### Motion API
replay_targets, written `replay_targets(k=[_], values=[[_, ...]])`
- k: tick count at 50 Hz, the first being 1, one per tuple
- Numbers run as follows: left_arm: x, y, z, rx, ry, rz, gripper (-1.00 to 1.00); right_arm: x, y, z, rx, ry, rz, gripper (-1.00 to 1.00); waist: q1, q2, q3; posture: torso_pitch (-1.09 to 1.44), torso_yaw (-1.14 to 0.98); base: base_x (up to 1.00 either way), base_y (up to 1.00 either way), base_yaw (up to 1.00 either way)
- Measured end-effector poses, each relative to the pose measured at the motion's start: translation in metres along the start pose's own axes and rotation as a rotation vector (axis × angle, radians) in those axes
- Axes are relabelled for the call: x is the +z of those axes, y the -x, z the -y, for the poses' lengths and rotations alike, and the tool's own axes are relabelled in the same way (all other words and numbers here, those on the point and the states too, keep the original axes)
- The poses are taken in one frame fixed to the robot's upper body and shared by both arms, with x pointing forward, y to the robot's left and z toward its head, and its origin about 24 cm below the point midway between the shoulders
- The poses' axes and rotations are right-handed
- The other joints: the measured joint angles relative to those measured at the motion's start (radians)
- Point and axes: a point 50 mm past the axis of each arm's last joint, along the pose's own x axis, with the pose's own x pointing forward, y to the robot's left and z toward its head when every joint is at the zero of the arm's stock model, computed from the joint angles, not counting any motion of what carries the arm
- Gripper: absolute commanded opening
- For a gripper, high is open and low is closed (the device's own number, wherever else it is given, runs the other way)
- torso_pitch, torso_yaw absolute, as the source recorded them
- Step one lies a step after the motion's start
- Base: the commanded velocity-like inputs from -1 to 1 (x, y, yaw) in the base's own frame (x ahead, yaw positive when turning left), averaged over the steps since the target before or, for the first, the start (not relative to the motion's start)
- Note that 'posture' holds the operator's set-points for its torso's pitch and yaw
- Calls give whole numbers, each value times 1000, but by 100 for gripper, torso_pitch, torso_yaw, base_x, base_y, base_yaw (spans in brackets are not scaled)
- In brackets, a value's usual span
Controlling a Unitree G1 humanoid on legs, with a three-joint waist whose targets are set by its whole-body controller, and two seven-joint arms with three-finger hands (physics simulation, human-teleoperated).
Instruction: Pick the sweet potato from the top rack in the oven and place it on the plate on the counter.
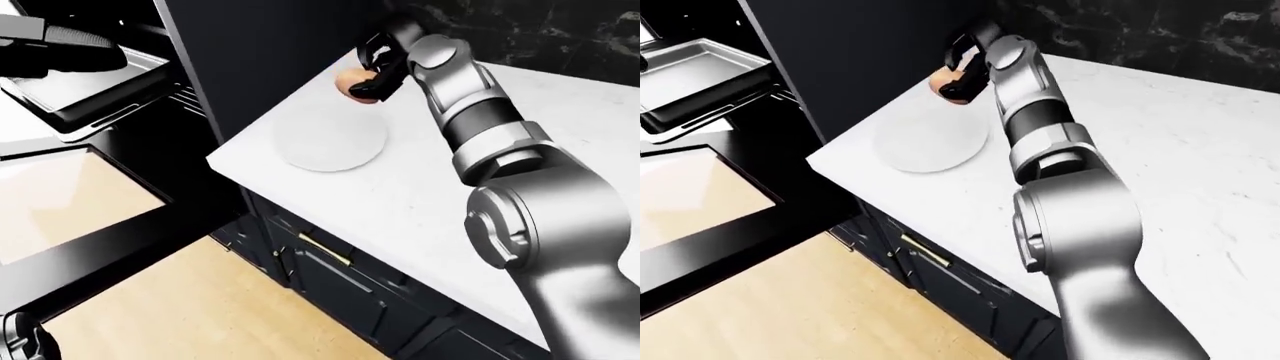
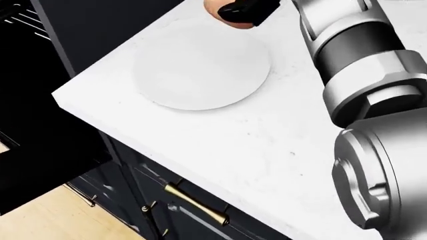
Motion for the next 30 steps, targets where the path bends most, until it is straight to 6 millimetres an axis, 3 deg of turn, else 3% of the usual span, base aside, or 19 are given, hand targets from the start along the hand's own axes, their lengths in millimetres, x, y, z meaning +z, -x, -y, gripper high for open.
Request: replay_targets(k=[8, 18, 30], values=[[7, 2, -2, 5, -1, 37, 100, 2, -1, -7, 4, 28, 9, -100, -5, 22, -23, 0, 0, 0, 0, 0], [7, 1, -3, 5, 1, 27, 100, -13, -6, -36, 102, 80, -34, -100, -15, 32, -11, 0, 0, 0, 0, 0], [3, 4, -6, 12, -1, 23, 100, -7, -7, -49, 142, 118, 7, -100, -24, 36, -14, 0, 0, 0, 0, 0]])
